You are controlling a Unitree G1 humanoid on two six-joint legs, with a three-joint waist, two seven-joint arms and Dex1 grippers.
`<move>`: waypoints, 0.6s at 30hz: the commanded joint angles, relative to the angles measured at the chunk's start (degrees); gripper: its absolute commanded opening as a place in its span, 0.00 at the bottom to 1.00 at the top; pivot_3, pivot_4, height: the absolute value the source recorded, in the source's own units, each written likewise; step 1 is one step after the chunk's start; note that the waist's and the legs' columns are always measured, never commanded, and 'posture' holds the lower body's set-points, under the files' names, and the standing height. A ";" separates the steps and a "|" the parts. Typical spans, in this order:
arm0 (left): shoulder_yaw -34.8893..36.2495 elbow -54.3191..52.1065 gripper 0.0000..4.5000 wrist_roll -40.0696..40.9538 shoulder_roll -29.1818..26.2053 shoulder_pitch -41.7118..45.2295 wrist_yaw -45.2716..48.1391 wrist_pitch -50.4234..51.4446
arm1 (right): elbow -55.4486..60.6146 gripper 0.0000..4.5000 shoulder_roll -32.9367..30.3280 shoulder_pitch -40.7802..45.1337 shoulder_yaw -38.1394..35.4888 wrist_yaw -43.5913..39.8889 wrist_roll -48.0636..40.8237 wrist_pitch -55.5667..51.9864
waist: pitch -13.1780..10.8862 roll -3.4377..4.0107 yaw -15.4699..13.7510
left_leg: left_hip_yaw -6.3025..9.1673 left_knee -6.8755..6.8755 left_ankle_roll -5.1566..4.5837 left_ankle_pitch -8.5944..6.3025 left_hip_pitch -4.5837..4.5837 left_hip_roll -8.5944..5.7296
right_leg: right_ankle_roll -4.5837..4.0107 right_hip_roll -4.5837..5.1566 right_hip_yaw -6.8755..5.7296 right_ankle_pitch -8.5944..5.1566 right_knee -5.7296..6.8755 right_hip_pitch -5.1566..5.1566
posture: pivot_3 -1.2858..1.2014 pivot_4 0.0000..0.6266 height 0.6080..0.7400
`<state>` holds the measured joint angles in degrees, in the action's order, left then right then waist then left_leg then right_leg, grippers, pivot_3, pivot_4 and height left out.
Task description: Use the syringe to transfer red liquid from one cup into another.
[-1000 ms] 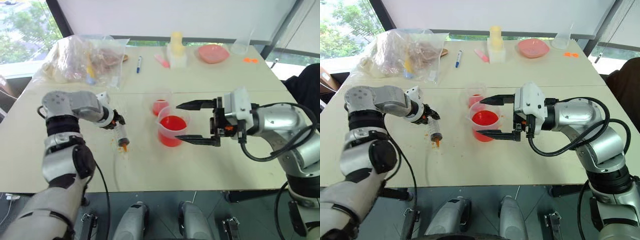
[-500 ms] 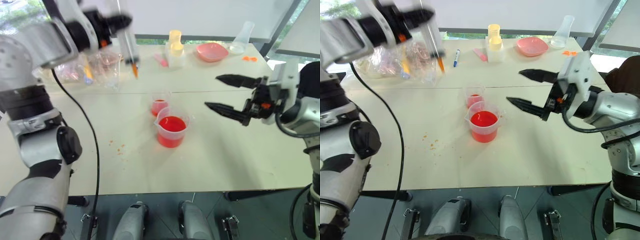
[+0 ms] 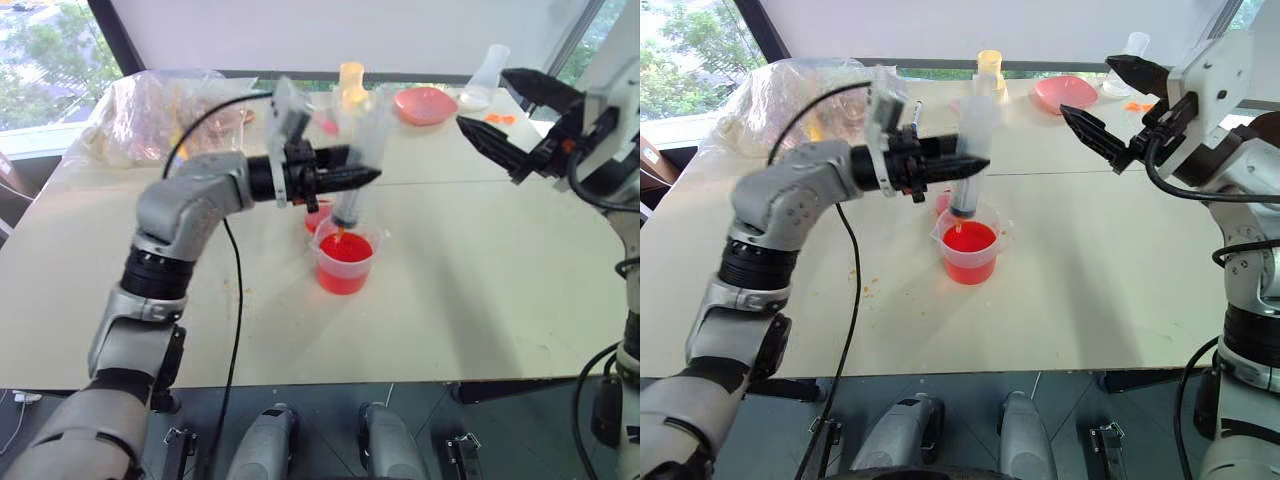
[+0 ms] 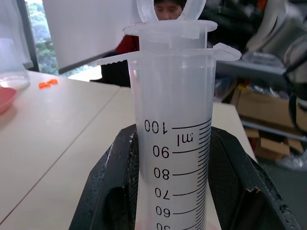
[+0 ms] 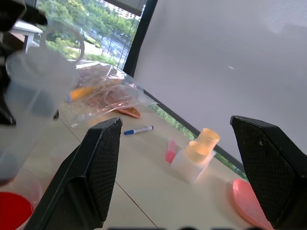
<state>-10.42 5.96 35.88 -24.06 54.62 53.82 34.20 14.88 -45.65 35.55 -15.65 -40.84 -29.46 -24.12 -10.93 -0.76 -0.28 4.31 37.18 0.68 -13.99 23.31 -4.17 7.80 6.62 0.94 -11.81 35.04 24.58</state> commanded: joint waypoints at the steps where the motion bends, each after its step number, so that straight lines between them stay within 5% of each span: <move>1: 0.52 0.45 0.33 -2.99 0.71 0.60 2.97 -4.61 | 0.96 0.84 1.69 2.28 0.71 0.71 0.31 2.31 | 0.00 0.00 0.04 | 0.07 0.00 0.00 0.00 0.01 0.00 | 0.00 0.00 0.00 0.00 0.00 0.01 | 0.52 0.24 1.00; 18: 0.31 1.56 0.33 -9.53 3.59 -0.87 5.65 -6.87 | -0.21 0.84 7.42 3.41 6.59 -1.16 0.74 4.18 | -0.01 0.00 0.12 | 0.20 0.01 -0.04 -0.02 0.01 -0.02 | 0.02 -0.01 -0.06 0.01 0.04 0.01 | 0.52 0.24 1.00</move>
<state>-10.43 9.06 26.62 -20.51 53.92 58.70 28.27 13.54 -38.68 37.31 -8.49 -42.06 -28.37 -20.84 -10.93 -0.76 -0.16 4.51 37.19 0.65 -14.01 23.31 -4.19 7.82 6.61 0.88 -11.81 35.09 24.59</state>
